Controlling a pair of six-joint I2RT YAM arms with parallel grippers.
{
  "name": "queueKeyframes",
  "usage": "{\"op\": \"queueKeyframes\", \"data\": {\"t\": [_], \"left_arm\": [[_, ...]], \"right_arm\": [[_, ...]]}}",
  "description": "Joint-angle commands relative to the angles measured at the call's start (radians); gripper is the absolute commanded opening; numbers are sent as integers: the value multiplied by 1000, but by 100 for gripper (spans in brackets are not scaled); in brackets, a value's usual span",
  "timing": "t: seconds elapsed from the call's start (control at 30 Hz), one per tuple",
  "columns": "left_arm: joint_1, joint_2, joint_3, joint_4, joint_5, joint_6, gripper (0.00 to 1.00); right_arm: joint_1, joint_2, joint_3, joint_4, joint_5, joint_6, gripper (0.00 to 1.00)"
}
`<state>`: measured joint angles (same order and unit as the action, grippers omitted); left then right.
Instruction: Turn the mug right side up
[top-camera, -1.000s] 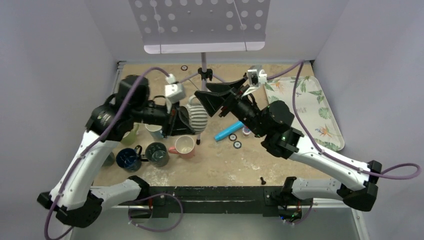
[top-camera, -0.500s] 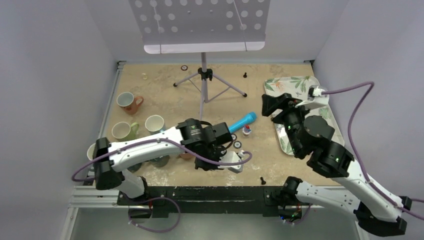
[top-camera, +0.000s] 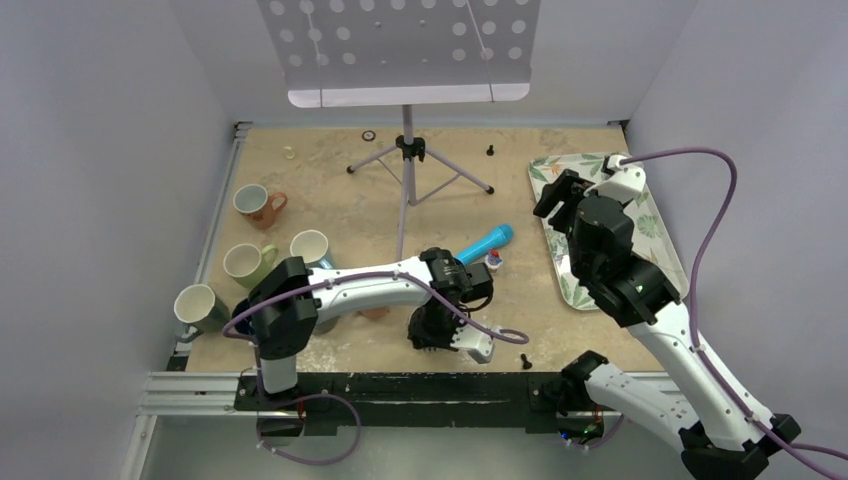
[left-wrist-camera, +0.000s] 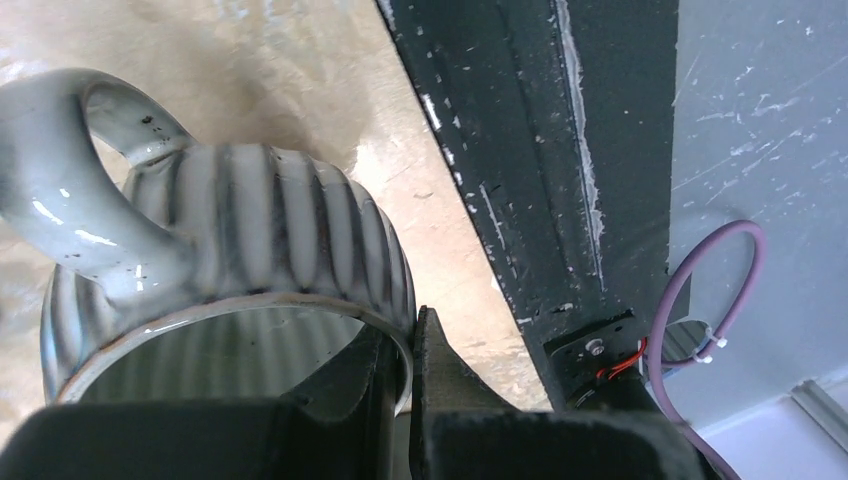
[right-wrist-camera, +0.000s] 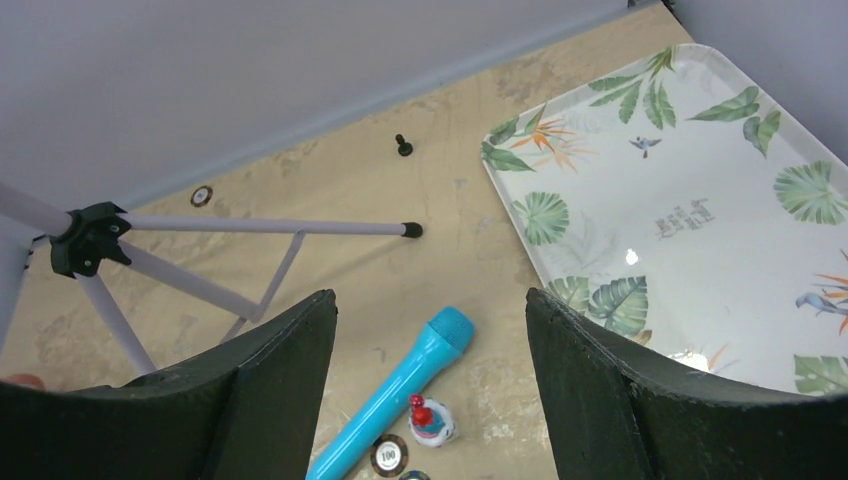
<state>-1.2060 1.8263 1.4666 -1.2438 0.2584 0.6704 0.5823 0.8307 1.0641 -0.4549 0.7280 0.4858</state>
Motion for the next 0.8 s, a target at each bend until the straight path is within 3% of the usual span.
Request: {"op": "queueKeyframes", "data": {"t": [0.0, 0.2, 0.37, 0.5, 0.6, 0.77], "left_arm": [[0, 28, -11, -6, 107, 90, 0], [0, 73, 40, -24, 71, 90, 13], [0, 86, 62, -45, 72, 100, 44], [0, 54, 51, -33, 32, 89, 59], [5, -37, 87, -41, -48, 59, 70], [58, -291, 190, 23, -158, -56, 72]], "right_arm": [[-5, -11, -13, 60, -24, -30, 73], [-20, 9, -18, 80, -36, -49, 73], [-25, 4, -17, 84, -41, -63, 73], [-32, 0, -20, 86, -36, -73, 74], [-54, 17, -27, 97, -26, -91, 74], [-148, 56, -34, 121, -31, -50, 75]]}}
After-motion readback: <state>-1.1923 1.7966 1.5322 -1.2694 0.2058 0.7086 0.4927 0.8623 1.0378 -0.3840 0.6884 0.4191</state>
